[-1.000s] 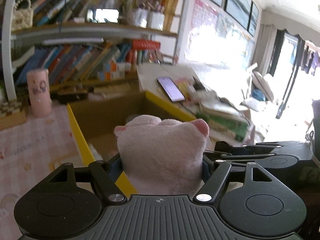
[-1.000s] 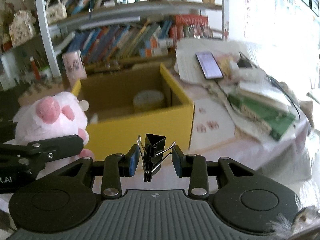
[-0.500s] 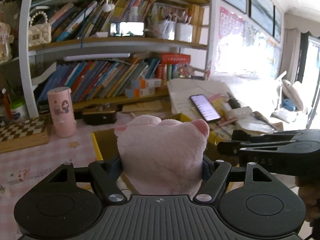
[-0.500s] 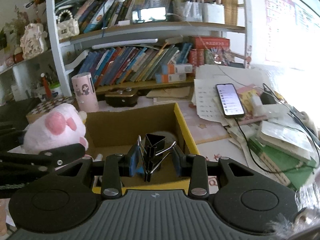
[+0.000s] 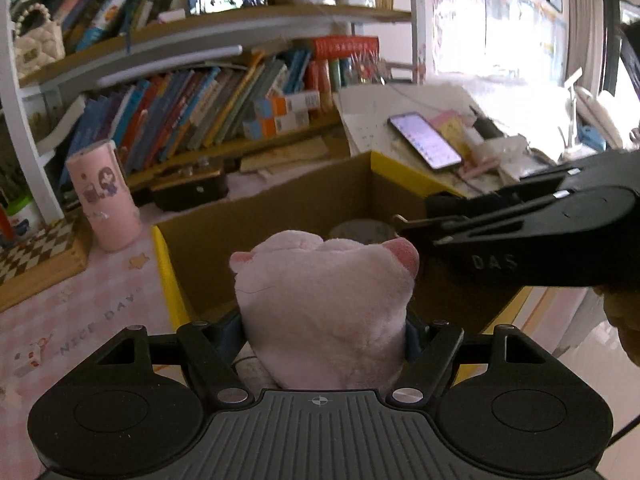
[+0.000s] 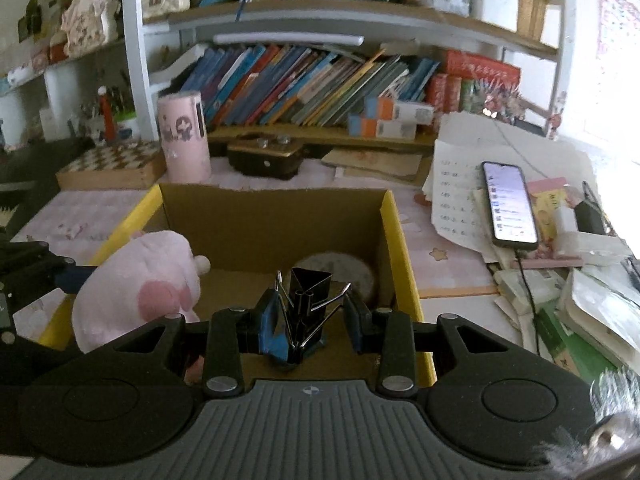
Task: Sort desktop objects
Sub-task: 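Lower the plush pig and binder clip into the yellow box and open both tools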
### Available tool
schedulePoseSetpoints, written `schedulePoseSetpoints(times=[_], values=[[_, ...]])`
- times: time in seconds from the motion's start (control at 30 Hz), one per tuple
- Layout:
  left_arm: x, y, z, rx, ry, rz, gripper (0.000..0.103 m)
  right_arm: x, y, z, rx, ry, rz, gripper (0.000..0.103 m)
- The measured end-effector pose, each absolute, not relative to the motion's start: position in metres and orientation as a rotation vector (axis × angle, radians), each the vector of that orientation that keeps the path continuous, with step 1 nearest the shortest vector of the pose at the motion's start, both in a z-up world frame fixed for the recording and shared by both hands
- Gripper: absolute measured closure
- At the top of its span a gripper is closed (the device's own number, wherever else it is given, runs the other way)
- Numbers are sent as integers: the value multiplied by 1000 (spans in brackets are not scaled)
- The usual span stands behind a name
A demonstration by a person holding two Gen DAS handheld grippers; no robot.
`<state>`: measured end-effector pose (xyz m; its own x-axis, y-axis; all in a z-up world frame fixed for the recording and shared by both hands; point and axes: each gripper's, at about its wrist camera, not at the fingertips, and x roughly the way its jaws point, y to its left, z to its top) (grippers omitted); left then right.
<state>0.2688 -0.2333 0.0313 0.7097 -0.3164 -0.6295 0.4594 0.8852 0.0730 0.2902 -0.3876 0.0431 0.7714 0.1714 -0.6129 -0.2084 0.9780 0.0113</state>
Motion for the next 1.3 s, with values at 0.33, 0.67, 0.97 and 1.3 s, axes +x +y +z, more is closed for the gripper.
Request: schedulePoseSetpoints(times=[0.33,0.67,0.97,1.3], values=[[281,-235,23,222,682,-385,15,329,-378,24,-131,754,301,70],[277,-234,25,242,655,-367,7,350,-372,11,-157,847,342,70],[276,-234,27,247,650,-368,7,352,-374,11,-148,871,345,69],[266,-232,36,232,613,-368,7,343,-378,22,-108,806,333,58]])
